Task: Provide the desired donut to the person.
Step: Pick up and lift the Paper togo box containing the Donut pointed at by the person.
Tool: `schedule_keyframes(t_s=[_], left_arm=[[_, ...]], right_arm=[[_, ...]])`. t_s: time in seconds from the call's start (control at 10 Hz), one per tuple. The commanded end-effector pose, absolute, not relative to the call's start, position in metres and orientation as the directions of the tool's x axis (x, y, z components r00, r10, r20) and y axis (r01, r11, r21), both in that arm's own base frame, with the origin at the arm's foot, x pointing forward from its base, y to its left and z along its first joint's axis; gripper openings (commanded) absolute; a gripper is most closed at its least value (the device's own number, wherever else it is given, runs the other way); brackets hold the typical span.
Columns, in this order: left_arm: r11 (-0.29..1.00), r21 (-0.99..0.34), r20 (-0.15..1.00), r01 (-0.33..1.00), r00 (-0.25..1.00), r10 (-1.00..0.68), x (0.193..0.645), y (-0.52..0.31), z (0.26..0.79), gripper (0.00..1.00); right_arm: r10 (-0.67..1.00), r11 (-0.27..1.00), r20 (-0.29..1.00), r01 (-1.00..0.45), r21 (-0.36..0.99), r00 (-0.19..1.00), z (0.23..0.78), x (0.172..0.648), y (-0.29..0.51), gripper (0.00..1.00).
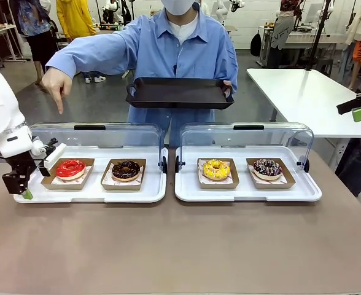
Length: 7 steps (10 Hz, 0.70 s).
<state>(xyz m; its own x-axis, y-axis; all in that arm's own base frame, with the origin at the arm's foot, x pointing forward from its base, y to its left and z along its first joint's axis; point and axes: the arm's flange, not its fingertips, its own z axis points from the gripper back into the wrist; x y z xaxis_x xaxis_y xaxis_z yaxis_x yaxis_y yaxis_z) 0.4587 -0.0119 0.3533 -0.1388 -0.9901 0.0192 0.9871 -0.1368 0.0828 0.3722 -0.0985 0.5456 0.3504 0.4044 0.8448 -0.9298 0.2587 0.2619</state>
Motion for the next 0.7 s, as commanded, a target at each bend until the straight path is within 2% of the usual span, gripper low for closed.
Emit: schedule_keyframes(t_s=[0.0, 0.6], left_arm=[[-0.122, 0.121, -0.023, 0.985, -0.12, -0.992, 0.467, -0.015, 0.343, 1.0], [-0.09, 0.147, -0.02, 0.985, -0.088, -0.996, 0.484, -0.011, 0.333, 1.0]], right_arm=[[0.398, 0.25, 0.851, -0.933, 0.26, 0.344, 0.546, 0.373, -0.098, 1.0], [0.398, 0.25, 0.851, -0.933, 0.26, 0.344, 0.546, 0.373, -0.098, 1.0]])
